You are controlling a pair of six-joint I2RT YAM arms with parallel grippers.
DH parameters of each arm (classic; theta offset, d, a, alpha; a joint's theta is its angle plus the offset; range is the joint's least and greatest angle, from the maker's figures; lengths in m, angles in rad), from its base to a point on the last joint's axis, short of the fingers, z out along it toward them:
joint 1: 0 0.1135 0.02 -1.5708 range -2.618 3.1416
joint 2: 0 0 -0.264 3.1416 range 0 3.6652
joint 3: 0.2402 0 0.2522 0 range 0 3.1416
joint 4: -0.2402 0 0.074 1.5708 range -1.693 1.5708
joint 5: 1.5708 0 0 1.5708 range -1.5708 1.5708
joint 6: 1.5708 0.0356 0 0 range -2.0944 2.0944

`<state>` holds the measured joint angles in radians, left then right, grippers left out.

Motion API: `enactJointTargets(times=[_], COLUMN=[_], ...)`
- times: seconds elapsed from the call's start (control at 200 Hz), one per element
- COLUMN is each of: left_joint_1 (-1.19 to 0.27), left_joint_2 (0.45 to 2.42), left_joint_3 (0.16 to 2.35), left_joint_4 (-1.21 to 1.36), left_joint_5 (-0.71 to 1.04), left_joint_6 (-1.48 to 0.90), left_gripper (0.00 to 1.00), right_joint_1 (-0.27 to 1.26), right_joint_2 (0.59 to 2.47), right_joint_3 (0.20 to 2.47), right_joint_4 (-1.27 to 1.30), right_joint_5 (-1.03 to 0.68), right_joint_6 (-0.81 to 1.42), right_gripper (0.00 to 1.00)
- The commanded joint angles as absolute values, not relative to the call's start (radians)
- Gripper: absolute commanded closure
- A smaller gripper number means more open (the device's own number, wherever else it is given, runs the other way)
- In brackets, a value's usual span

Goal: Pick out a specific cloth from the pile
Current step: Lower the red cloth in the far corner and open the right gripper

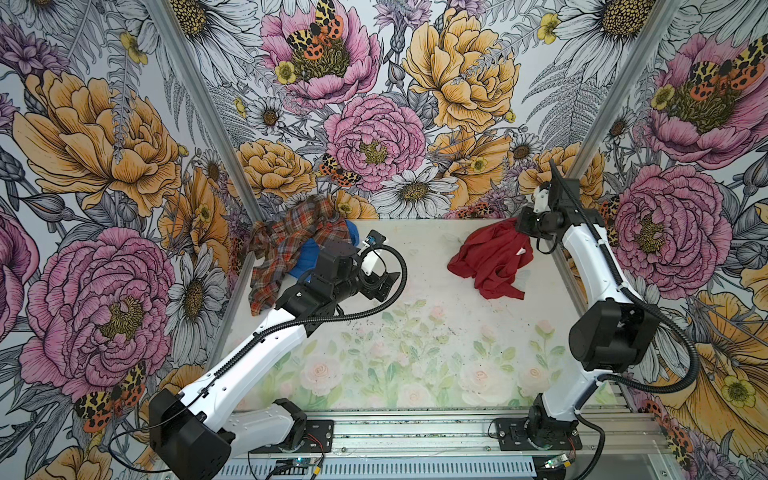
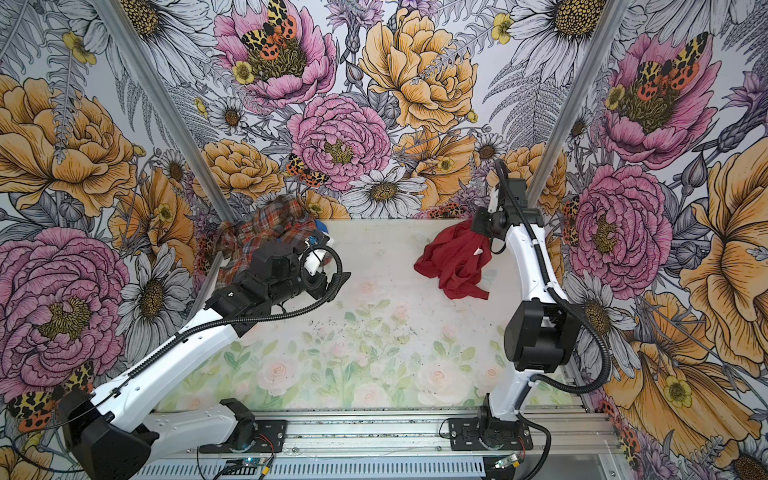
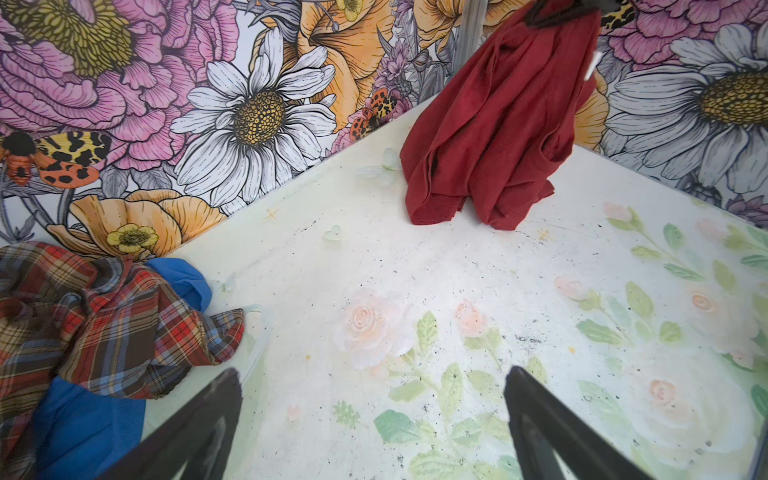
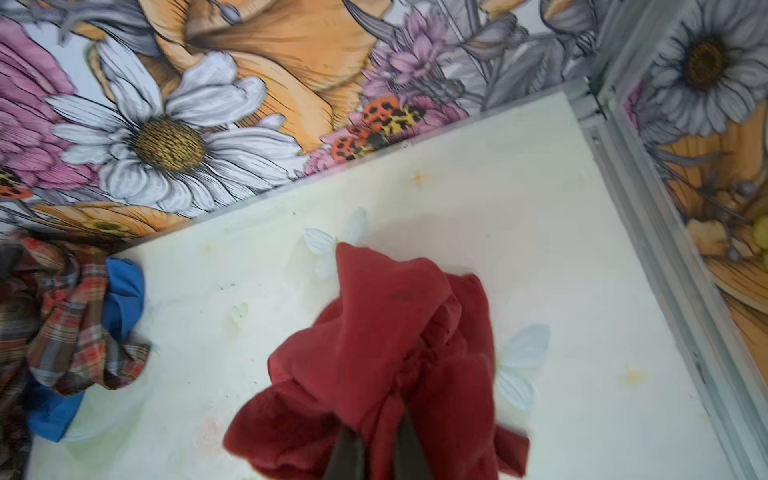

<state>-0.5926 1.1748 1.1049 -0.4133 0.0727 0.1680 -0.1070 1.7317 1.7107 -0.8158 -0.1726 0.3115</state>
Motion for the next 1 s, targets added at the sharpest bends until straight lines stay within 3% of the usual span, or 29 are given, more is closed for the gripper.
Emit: enactJointTargets(times=[0.0,0.25,0.681,0.996], left_joint_1=[-0.598,-0.655,-0.657,-0.652], left_joint_2=[1.187,1.181,1.182,1.187], left_joint_3=[1.095,1.084,1.081,1.081], left_joint_4=[-0.393,-0.393,-0.392,-0.392], left_joint_5=[0.202,0.231,0.212,0.199], left_joint_6=[0.196,0.232,0.238,0.239], left_gripper=[0.01,0.01,0.01,0.01], right_joint_1=[-0.103,-0.072,0.058,0.018], right_joint_2=[1.610,1.627,1.972,2.087], right_joint_3=[1.560,1.483,1.640,1.583], right_joint_4=[-0.751,-0.747,-0.611,-0.590], right_joint_5=[-0.059,0.000,-0.233,-0.098], right_joint_6=[0.275,0.256,0.316,0.324], right_gripper=[1.00,1.00,1.00,1.00])
